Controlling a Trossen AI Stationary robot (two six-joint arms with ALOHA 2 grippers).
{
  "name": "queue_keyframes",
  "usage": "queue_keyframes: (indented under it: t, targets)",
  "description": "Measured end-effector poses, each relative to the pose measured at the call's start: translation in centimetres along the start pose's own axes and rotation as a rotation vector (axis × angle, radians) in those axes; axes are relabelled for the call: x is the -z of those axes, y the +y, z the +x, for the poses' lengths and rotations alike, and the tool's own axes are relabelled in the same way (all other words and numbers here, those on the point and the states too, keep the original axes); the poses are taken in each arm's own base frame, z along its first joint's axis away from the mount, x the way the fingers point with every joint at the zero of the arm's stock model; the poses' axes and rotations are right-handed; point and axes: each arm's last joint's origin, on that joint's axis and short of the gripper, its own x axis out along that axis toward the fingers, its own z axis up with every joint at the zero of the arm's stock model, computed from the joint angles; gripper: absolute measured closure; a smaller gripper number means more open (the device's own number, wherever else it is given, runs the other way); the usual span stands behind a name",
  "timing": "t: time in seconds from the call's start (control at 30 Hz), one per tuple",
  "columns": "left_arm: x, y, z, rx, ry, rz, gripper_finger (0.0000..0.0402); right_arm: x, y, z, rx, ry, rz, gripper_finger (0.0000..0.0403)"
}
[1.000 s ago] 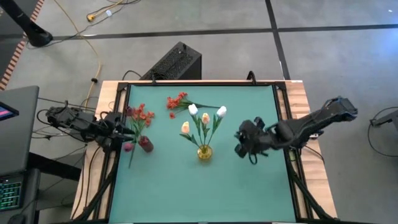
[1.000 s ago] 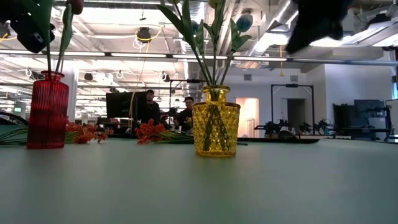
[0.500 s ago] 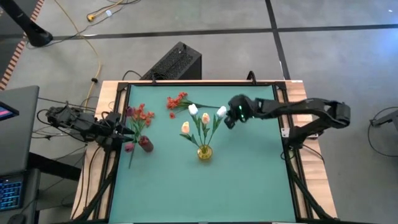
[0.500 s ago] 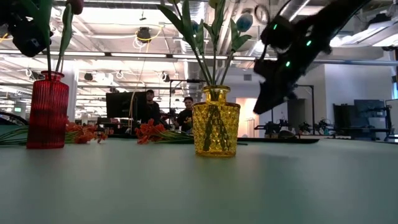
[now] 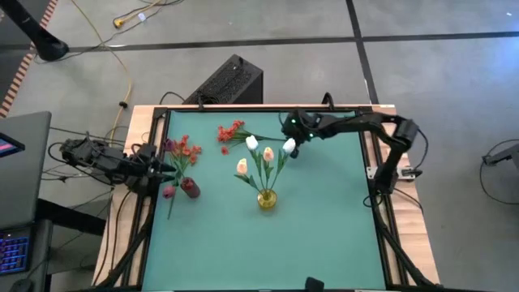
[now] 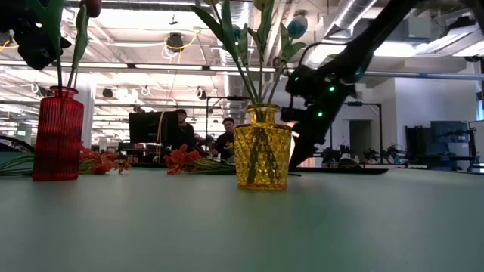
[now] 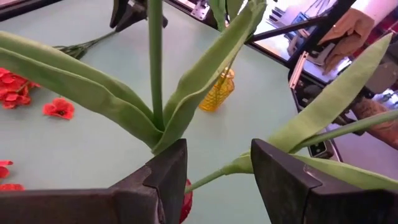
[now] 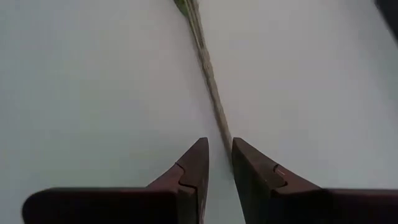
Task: Sort flowers into vase by color
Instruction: Put the right orange flowers into the red vase
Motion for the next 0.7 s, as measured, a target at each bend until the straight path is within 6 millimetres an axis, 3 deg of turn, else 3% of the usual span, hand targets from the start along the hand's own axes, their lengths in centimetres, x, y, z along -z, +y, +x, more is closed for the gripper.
queue_keyframes:
  t: [0.27, 0.47, 0.7]
  targets:
    - [0.0, 0.1, 0.0, -0.010, 0.000, 0.000, 0.0236, -0.8, -0.6, 2.1, -0.035, 0.074, -0.019, 0.0306]
    - [0.2, 0.2, 0.0, -0.017, 0.023, 0.007, 0.0236, -0.2, -0.7, 2.9, -0.056, 0.130, -0.022, 0.0308]
    - [0.3, 0.0, 0.0, 0.033, 0.058, 0.011, 0.0236, 0.4, -0.4, 2.8, -0.089, 0.192, -0.019, 0.0381]
